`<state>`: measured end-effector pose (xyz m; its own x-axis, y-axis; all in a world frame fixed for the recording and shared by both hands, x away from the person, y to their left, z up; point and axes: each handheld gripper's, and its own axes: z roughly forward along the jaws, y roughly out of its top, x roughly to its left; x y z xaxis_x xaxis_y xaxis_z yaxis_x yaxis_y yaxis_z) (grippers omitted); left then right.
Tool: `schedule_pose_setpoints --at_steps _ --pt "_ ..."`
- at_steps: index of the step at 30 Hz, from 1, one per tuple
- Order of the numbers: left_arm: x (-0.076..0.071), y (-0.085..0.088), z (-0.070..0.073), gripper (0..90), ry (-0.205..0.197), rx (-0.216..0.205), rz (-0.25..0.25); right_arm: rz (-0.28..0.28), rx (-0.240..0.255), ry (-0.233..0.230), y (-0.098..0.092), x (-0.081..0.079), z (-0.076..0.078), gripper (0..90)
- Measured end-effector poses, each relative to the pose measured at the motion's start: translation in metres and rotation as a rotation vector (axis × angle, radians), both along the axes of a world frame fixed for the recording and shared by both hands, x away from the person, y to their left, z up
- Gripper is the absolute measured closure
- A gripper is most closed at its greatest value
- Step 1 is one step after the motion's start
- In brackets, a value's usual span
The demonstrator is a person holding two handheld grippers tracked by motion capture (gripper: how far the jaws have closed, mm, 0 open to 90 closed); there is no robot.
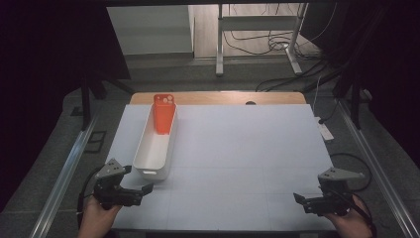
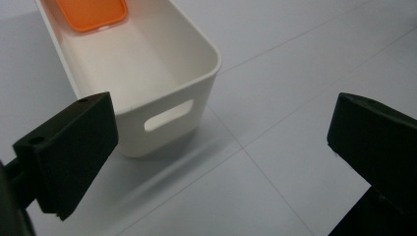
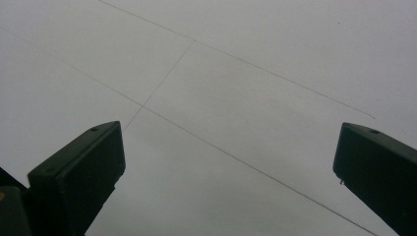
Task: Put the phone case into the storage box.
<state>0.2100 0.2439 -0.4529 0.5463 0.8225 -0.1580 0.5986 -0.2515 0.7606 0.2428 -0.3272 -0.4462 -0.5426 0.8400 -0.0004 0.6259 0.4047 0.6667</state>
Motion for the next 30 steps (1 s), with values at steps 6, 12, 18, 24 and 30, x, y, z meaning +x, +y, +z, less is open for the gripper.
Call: schedule_pose_setpoints --at_steps 6,12,18,24,30 --pt "-0.008 0.002 -0.004 0.0 0.005 0.012 0.001 0.0 -0.001 0.001 0.0 0.0 0.0 0.0" --pt "-0.015 0.003 -0.008 0.0 0.004 0.026 0.003 0.0 -0.002 0.001 0.0 0.0 0.0 0.0" --pt "-0.02 0.004 -0.011 0.0 0.002 0.034 0.002 0.0 -0.002 0.0 0.0 0.0 0.0 0.0" --pt "-0.023 0.006 -0.013 0.0 0.0 0.037 0.007 -0.001 -0.002 0.001 0.001 0.0 0.0 0.0" --pt "-0.024 0.005 -0.014 0.0 -0.007 0.04 0.008 0.0 -0.003 0.001 0.001 0.0 0.0 0.0"
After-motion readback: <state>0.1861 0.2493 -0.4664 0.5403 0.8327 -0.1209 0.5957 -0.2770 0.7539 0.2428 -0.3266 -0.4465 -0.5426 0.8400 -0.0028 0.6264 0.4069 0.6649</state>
